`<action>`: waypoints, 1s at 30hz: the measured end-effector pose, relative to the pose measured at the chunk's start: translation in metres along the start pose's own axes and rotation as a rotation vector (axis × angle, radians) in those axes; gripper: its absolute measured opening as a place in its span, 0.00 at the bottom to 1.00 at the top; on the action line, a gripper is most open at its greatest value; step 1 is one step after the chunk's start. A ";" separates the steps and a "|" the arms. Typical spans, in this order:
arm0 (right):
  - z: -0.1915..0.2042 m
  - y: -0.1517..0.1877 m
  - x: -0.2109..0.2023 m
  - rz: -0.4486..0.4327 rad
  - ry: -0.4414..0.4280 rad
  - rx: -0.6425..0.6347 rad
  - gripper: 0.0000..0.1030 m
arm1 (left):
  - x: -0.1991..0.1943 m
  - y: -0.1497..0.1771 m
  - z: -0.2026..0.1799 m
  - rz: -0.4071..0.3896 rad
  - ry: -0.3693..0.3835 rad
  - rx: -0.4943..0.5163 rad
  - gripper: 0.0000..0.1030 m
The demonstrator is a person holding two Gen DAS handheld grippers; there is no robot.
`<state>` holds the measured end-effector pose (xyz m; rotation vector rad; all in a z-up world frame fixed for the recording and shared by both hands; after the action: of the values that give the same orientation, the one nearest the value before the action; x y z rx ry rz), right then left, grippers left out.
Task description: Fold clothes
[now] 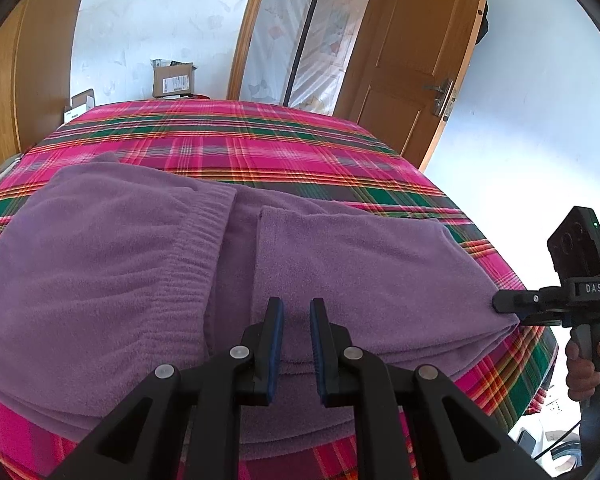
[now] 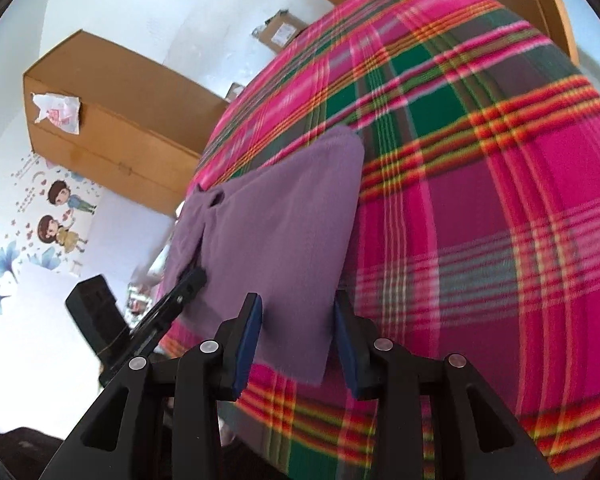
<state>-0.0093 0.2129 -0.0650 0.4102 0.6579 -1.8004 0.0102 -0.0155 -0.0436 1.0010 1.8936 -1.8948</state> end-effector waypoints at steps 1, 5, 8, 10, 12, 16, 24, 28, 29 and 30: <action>0.000 0.000 0.000 0.003 -0.004 0.002 0.36 | 0.000 0.000 0.000 -0.001 0.000 -0.001 0.13; 0.000 0.001 0.001 0.016 -0.021 0.008 0.36 | 0.001 0.000 0.000 -0.002 0.000 0.000 0.13; 0.002 0.001 0.004 0.007 -0.030 0.007 0.36 | 0.001 -0.001 0.001 -0.001 0.001 -0.001 0.13; 0.006 0.000 0.008 0.002 -0.030 -0.001 0.35 | 0.001 -0.001 0.000 -0.002 0.002 -0.003 0.13; 0.007 0.000 0.012 -0.004 -0.029 -0.005 0.31 | 0.001 -0.001 0.000 -0.003 0.002 -0.002 0.13; 0.004 0.002 0.015 -0.020 -0.027 0.002 0.17 | 0.001 -0.001 -0.001 -0.002 0.004 -0.003 0.13; 0.024 0.004 -0.007 -0.075 -0.097 -0.047 0.14 | -0.003 -0.003 0.001 0.009 0.014 -0.016 0.13; 0.047 0.000 -0.014 -0.089 -0.134 -0.102 0.14 | -0.010 -0.005 0.002 0.000 0.013 -0.022 0.13; 0.054 -0.001 -0.016 -0.092 -0.142 -0.118 0.14 | -0.012 -0.006 0.002 -0.006 0.011 -0.021 0.13; 0.060 -0.002 -0.017 -0.094 -0.150 -0.133 0.14 | -0.015 -0.007 0.003 -0.014 0.007 -0.021 0.13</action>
<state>-0.0035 0.1891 -0.0076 0.1555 0.6966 -1.8434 0.0156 -0.0212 -0.0285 0.9921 1.9245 -1.8780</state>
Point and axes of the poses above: each gripper's, at about its wrist camera, not at the fingertips, and x roughly the way its jaws point, z to its left, y to its underside, the point moved 1 cm from there along x, roughly the way its jaws point, and after that the axes turned 11 degrees about x, right-handed, at the moved point
